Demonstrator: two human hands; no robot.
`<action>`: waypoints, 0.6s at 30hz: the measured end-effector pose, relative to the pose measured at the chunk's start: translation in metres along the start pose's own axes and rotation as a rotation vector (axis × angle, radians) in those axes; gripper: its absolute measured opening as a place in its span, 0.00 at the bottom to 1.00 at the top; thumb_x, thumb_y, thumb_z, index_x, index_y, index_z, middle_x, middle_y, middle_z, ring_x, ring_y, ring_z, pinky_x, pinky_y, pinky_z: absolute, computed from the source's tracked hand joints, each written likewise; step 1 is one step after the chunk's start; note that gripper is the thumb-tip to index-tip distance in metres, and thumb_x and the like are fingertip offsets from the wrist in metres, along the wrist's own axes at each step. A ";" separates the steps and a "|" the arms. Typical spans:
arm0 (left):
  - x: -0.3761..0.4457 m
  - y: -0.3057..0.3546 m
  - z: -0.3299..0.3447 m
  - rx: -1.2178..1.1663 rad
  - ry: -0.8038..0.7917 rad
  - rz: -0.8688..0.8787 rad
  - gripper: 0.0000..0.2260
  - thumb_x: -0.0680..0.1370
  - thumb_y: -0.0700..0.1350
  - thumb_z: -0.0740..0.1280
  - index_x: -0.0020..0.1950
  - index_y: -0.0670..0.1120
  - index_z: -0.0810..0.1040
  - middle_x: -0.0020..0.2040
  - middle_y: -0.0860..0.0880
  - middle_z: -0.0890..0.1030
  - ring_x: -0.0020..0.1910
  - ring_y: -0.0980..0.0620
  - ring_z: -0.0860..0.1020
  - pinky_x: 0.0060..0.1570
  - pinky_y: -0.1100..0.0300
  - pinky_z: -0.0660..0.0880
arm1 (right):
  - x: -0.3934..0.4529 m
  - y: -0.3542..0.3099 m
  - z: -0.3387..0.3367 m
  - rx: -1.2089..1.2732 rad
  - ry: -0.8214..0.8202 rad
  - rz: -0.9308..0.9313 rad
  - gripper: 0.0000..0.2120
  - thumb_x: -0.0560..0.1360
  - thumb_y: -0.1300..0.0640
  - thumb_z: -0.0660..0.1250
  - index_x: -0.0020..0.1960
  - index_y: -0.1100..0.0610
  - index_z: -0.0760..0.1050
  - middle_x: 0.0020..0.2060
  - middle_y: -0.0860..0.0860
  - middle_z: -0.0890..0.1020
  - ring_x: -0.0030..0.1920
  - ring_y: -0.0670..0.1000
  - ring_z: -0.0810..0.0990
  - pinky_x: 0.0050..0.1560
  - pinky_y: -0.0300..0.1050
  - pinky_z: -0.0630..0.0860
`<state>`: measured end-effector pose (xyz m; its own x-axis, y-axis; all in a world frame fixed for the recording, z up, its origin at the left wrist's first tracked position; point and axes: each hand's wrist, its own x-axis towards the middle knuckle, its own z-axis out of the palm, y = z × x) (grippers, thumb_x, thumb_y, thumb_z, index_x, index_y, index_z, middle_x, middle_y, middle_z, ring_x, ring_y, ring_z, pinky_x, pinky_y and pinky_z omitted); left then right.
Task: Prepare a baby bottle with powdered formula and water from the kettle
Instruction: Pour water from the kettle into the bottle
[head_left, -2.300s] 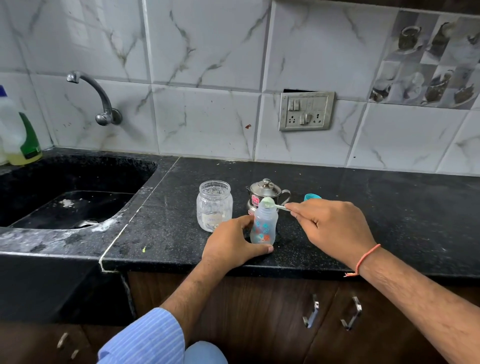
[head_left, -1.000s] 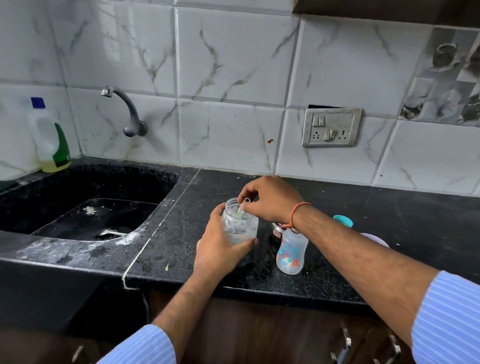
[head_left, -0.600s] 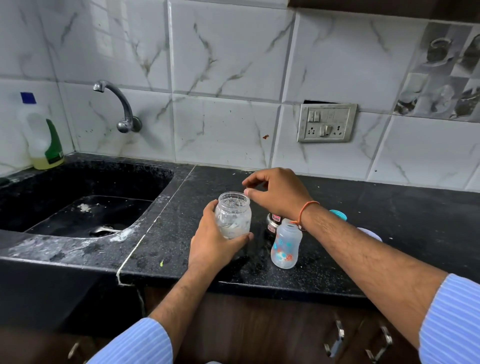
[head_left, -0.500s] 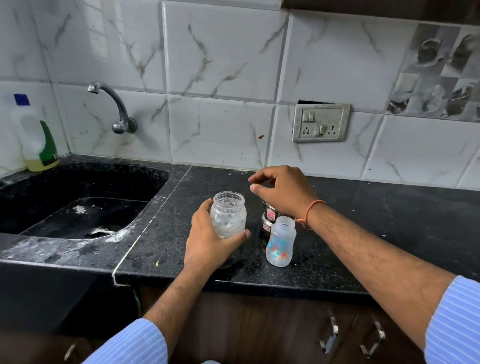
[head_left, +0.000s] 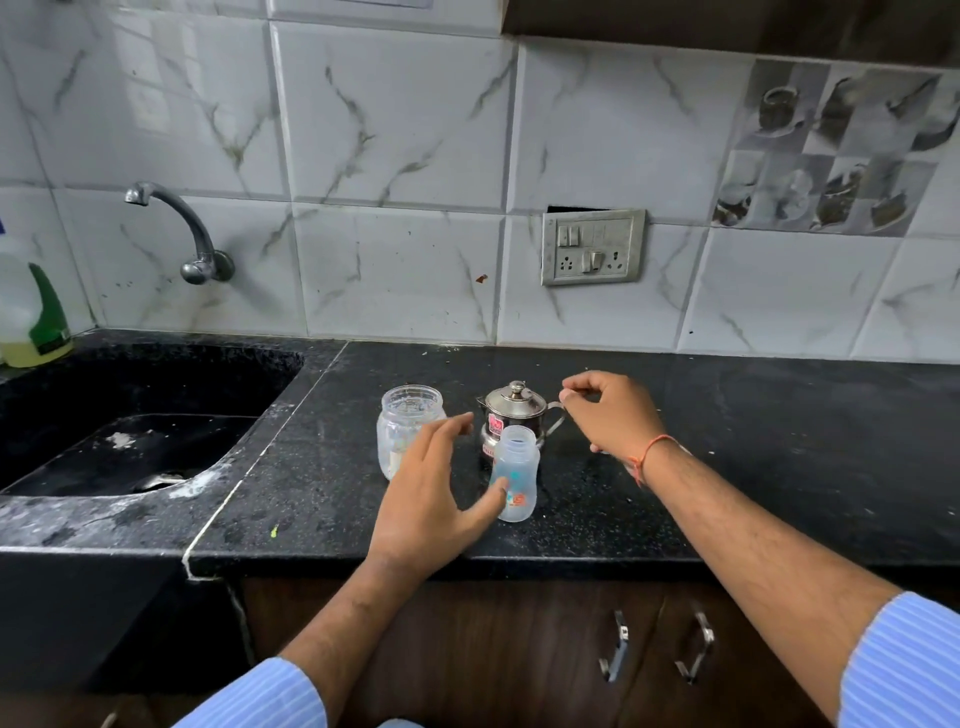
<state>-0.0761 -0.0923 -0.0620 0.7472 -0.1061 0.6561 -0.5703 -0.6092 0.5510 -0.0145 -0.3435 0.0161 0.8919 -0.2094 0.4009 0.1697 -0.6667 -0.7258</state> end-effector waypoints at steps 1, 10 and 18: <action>0.003 0.002 0.003 -0.006 -0.052 -0.016 0.39 0.74 0.65 0.75 0.81 0.53 0.69 0.69 0.61 0.75 0.58 0.71 0.73 0.60 0.72 0.70 | -0.001 0.005 0.002 0.010 0.000 0.014 0.07 0.78 0.49 0.73 0.55 0.45 0.86 0.46 0.36 0.85 0.26 0.42 0.82 0.25 0.40 0.80; 0.015 -0.013 0.022 -0.139 -0.339 -0.133 0.26 0.72 0.57 0.85 0.66 0.57 0.81 0.42 0.70 0.83 0.37 0.75 0.76 0.37 0.77 0.69 | 0.000 0.019 0.033 0.308 -0.119 0.234 0.09 0.82 0.48 0.69 0.53 0.52 0.84 0.42 0.48 0.84 0.26 0.44 0.79 0.25 0.41 0.77; 0.015 -0.015 0.025 -0.125 -0.369 -0.204 0.30 0.63 0.70 0.82 0.60 0.61 0.83 0.49 0.69 0.86 0.43 0.69 0.82 0.41 0.73 0.73 | -0.003 0.024 0.052 0.437 -0.099 0.283 0.25 0.82 0.41 0.68 0.48 0.65 0.81 0.34 0.52 0.80 0.25 0.45 0.74 0.26 0.42 0.74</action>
<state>-0.0476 -0.1046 -0.0736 0.9075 -0.2814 0.3117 -0.4187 -0.5493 0.7231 0.0093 -0.3215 -0.0317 0.9597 -0.2555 0.1167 0.0571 -0.2290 -0.9717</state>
